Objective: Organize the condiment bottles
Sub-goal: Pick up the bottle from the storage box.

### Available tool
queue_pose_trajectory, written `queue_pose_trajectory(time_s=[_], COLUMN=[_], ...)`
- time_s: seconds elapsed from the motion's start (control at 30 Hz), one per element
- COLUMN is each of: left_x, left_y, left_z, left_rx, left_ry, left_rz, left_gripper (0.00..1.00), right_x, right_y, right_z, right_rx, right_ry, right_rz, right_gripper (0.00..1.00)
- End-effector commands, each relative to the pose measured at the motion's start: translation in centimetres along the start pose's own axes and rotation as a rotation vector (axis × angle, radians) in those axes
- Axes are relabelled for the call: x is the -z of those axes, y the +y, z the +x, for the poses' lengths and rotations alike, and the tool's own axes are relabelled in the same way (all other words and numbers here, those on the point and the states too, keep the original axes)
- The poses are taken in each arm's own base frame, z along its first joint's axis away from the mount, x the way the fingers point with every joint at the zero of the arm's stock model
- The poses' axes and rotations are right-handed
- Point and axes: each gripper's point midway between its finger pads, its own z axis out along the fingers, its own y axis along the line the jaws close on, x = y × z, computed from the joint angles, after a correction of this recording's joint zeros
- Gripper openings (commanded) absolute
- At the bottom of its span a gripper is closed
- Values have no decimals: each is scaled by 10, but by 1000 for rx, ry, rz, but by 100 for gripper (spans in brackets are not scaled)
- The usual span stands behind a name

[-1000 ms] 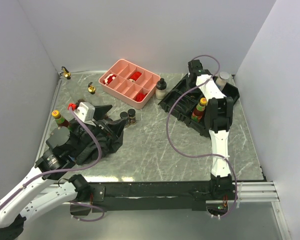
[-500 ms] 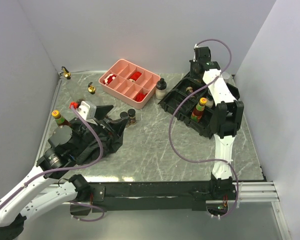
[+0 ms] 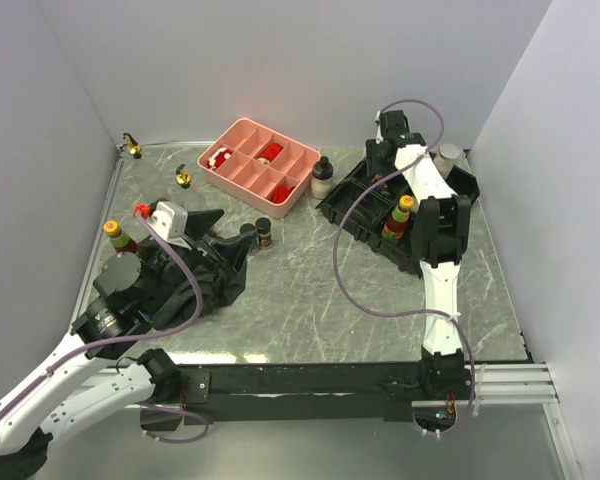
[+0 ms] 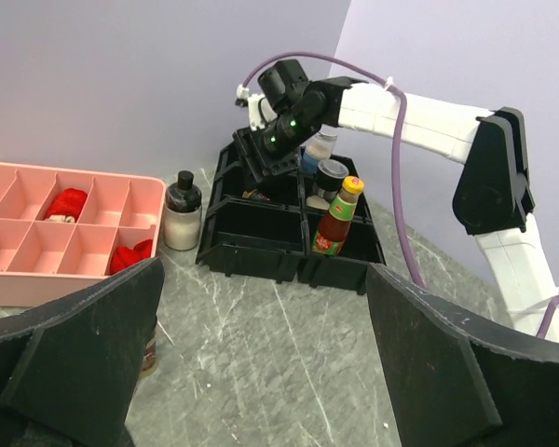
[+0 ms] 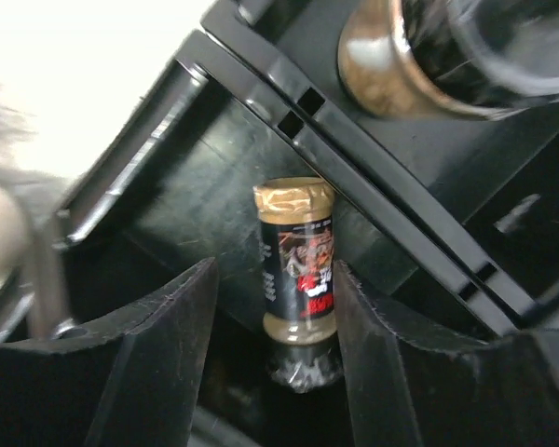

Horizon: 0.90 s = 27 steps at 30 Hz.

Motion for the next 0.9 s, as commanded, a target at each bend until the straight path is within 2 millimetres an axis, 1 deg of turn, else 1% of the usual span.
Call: queue_pose_trajectory(time_s=[0.0,0.03,0.07,0.1,0.13,0.17,0.23,0.33,0.4,0.47,0.53,0.57,0.63,0.67,0.7,0.73,0.77,0.83,0.87], left_x=[-4,-4,-4,-5,-5,-5,-5,-6,-5,-5,-5,-4,-4,-5,-6,-6,-6,-7,-7], left_y=[1,2,2,3,3,5,5,8,9,9,10,11,12,11,10,10,10,10,10], left_z=[-11,-10,-10,-10,-10,-9,-8,-9,-10,-11,-11,-13,-10,-16,-16,-16,-16,-16,-15], left_rx=[-5,-9,-8,-12,-13,-17,-23,-31,-33,-37,-43,-44,-52,-49,-49,-53,-56,-56,-58], left_ry=[-38,-36,-36,-36,-37,-33,-32,-36,-38,-39,-42,-47,-40,-64,-63,-63,-60,-58,-56], left_rz=[-12,-17,-19,-19,-23,-29,-32,-44,-47,-48,-56,-56,-62,-58,-57,-55,-56,-52,-52], left_gripper=[97,96,96,96,96,96,96,96,96,96,96,96,96,96,96,96,96,96,96], right_x=[-8,-14,-18,-18,-23,-24,-28,-32,-35,-38,-42,-42,-43,-44,-41,-43,-44,-41,-39], right_y=[-12,-14,-16,-16,-18,-19,-21,-19,-18,-11,-9,-7,-5,-4,-3,-2,-3,-3,-4], right_z=[1,10,15,11,21,23,30,41,46,51,54,54,52,56,53,49,53,46,44], right_rx=[42,49,53,63,68,72,81,93,96,101,99,99,89,84,81,76,72,69,69], right_ry=[10,42,59,54,89,97,120,149,164,175,180,180,170,174,162,139,145,119,113], right_rz=[54,64,71,75,82,88,95,82,72,37,15,6,-4,-11,-17,-20,-15,-11,-4], right_gripper=[62,63,64,66,68,68,69,70,67,61,56,50,45,38,36,35,32,28,25])
